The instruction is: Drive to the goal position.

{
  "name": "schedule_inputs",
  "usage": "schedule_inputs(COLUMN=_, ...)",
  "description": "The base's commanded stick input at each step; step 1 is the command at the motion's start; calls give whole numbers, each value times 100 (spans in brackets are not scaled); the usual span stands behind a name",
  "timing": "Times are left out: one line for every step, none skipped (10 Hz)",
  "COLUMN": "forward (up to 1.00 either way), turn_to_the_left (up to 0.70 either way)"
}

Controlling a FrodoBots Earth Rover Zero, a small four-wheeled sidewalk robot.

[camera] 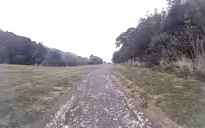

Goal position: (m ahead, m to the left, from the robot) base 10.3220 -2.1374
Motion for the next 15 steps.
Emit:
schedule_inputs(forward=20, turn_to_the_left=6)
schedule_inputs(forward=32, turn_to_the_left=5)
schedule_inputs(forward=45, turn_to_the_left=0)
schedule_inputs(forward=45, turn_to_the_left=0)
schedule_inputs(forward=45, turn_to_the_left=0)
schedule_inputs(forward=45, turn_to_the_left=0)
schedule_inputs(forward=45, turn_to_the_left=0)
schedule_inputs(forward=45, turn_to_the_left=0)
schedule_inputs(forward=45, turn_to_the_left=0)
schedule_inputs(forward=45, turn_to_the_left=0)
schedule_inputs(forward=45, turn_to_the_left=0)
schedule_inputs(forward=45, turn_to_the_left=0)
schedule_inputs(forward=45, turn_to_the_left=0)
schedule_inputs(forward=45, turn_to_the_left=0)
schedule_inputs(forward=45, turn_to_the_left=0)
